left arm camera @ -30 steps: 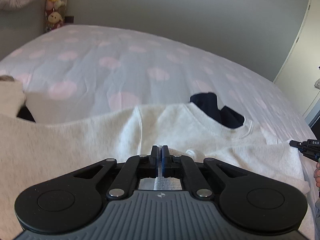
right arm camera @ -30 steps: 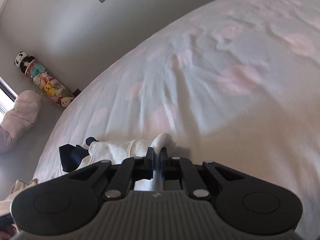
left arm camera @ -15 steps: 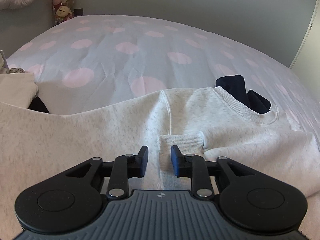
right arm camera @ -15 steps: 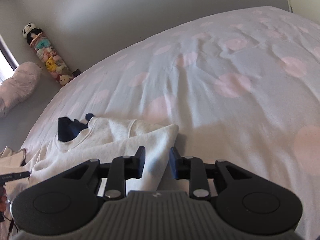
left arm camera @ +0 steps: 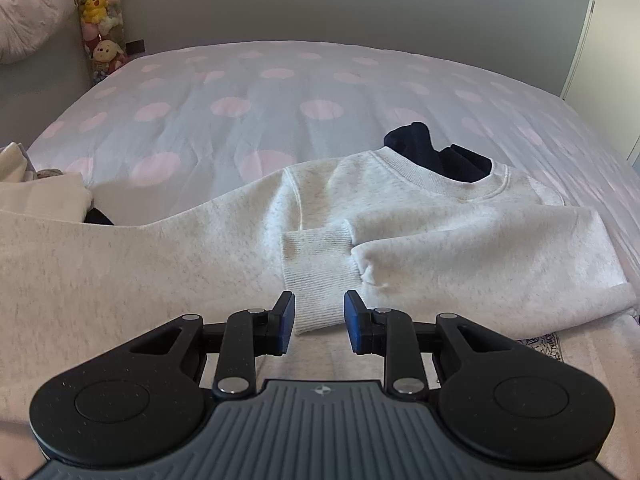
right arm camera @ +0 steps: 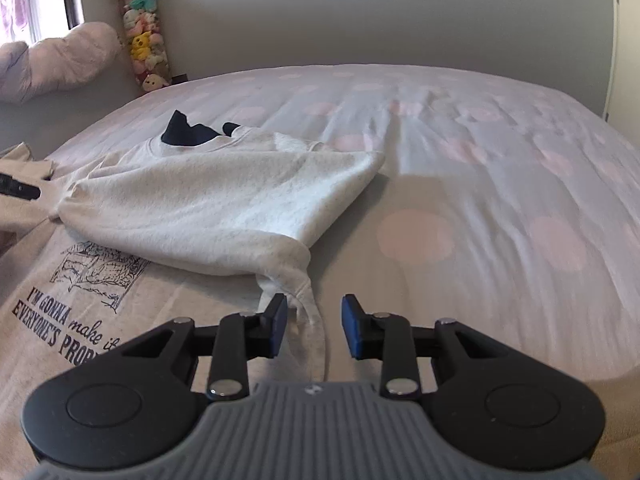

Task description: Fold clothes

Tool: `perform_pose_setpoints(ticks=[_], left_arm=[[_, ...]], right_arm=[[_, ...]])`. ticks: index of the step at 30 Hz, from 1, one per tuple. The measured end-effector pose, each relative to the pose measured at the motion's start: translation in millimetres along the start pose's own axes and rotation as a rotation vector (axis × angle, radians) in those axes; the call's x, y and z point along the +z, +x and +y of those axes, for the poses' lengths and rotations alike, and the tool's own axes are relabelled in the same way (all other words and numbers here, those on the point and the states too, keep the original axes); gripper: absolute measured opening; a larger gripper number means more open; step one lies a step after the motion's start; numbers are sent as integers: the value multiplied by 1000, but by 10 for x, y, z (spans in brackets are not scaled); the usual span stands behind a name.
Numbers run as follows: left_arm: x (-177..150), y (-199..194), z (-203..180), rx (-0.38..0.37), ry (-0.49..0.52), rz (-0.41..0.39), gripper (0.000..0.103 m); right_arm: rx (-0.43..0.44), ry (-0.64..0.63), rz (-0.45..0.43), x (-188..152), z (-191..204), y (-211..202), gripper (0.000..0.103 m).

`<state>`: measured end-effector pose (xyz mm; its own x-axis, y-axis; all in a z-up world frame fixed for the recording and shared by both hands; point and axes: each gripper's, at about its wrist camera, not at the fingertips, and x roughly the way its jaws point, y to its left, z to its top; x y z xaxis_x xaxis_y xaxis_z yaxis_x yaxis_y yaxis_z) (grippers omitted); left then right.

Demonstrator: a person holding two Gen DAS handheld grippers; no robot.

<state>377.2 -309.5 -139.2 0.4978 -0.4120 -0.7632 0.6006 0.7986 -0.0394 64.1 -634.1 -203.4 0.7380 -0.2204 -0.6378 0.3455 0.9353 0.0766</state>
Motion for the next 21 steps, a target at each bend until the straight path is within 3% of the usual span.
perform_pose_setpoints(ticks=[6,8,11,21], left_arm=[[70,-90,-332,29,66,13,24],[74,-103,-423,32,85,19,24],[43,-104,-518,39,107,37,24],[-82,-201,-600,73,108,70,24]], right_arm=[[26,-190,-7,174,101,241,30],[72,-203,0,175,44,281,15],[106,-235,-11,70,32,216,8],[54,-361,8,-341,240,67,1]])
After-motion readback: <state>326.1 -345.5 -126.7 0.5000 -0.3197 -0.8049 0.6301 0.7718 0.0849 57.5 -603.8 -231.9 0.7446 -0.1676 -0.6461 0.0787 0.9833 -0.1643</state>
